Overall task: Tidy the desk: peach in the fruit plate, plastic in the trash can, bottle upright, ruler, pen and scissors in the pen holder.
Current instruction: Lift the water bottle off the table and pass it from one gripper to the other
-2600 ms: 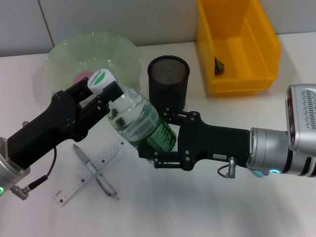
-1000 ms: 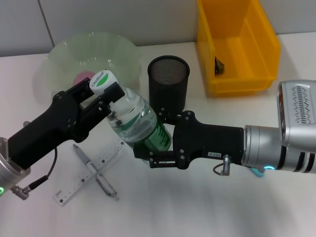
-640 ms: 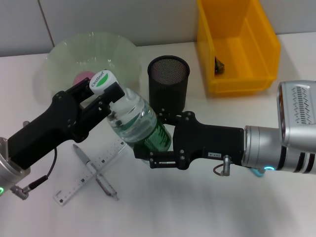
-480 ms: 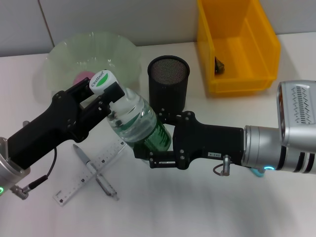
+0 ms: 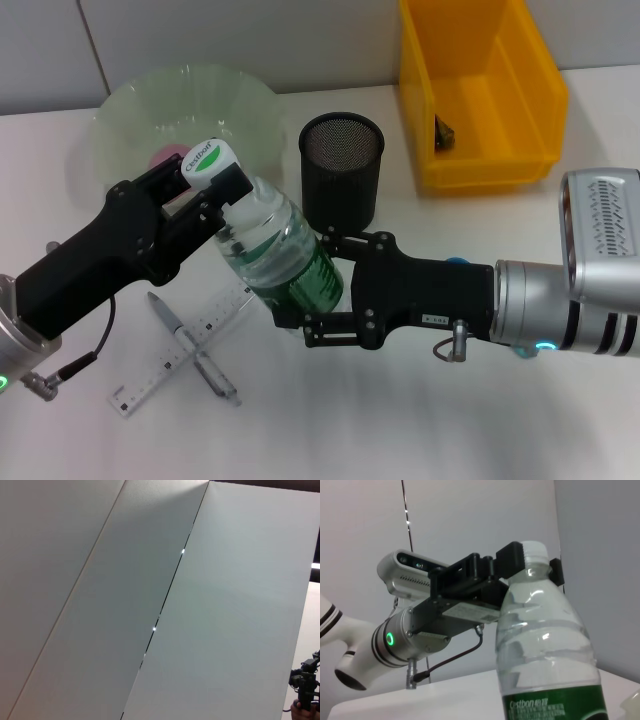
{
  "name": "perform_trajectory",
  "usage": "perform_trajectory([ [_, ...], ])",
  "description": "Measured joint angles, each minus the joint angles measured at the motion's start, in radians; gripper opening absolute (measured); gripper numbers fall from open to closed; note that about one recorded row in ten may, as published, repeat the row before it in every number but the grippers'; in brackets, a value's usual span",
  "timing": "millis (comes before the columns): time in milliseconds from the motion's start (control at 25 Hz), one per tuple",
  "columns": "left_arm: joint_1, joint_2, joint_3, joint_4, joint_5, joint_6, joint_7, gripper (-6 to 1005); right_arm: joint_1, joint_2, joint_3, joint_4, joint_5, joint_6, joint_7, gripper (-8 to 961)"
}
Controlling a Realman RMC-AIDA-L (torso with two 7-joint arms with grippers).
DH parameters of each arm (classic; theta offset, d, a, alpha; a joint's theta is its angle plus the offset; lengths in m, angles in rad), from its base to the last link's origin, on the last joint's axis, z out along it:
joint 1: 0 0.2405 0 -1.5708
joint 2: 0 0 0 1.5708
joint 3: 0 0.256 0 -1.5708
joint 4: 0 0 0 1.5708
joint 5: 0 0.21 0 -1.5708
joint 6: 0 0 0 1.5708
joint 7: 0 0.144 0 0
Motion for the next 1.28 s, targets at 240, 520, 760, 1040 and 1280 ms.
perform_trajectory([
  [240,-0.002,0.002,-0.003,0.000,-0.001,0.000,0.000,439,0.000,0.000,-0.001,0.004,-0.007,0.011,0.000,792],
  [520,-0.002,0.002,-0.007,0.008,-0.001,0.000,0.001,439,0.002,0.001,-0.003,0.025,-0.008,0.035,-0.007,792],
  [760,-0.002,0.002,-0.006,0.012,-0.001,0.000,0.001,439,0.007,0.003,-0.009,0.043,-0.008,0.046,-0.008,792],
  [1040,-0.003,0.001,-0.008,0.022,-0.002,-0.004,0.000,439,0.012,0.003,-0.011,0.062,-0.008,0.051,-0.010,792],
  [1280,-0.002,0.003,-0.010,0.036,-0.009,-0.006,0.000,438,0.012,0.003,-0.011,0.073,-0.009,0.068,-0.011,791],
])
